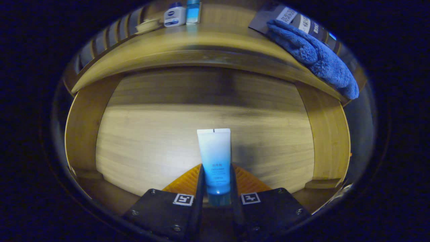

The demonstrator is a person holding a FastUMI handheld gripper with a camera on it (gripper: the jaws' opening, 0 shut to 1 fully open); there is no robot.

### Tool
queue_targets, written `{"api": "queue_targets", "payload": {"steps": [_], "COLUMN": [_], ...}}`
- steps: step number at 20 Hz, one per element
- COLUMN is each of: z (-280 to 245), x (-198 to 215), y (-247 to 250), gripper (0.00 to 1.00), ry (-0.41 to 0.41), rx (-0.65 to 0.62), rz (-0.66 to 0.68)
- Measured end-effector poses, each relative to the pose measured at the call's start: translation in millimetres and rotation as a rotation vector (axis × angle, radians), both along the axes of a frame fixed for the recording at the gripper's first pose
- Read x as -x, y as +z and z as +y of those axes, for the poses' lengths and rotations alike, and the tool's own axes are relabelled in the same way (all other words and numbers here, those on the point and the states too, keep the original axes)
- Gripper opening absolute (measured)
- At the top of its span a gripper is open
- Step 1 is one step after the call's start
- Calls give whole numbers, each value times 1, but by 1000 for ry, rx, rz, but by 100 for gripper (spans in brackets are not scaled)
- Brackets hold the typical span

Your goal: Pull open the drawer, take out the items inside it, and place them on the countertop above the cabinet.

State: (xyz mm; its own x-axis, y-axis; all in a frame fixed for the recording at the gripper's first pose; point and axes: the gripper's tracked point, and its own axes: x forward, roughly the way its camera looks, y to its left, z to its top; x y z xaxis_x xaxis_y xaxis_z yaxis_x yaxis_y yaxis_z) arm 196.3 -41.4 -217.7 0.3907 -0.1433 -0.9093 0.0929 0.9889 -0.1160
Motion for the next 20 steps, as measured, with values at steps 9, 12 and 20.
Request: {"api": "queue_targets", "payload": {"steps": [9,12,20], "z": [16,17,13], "x": [-10,-36,-114], "y": [115,140,132], "gripper": [37,36,36], "ry": [-11,-10,20], "rx": [52,53,-5], "rz": [-306,-360,-396]}}
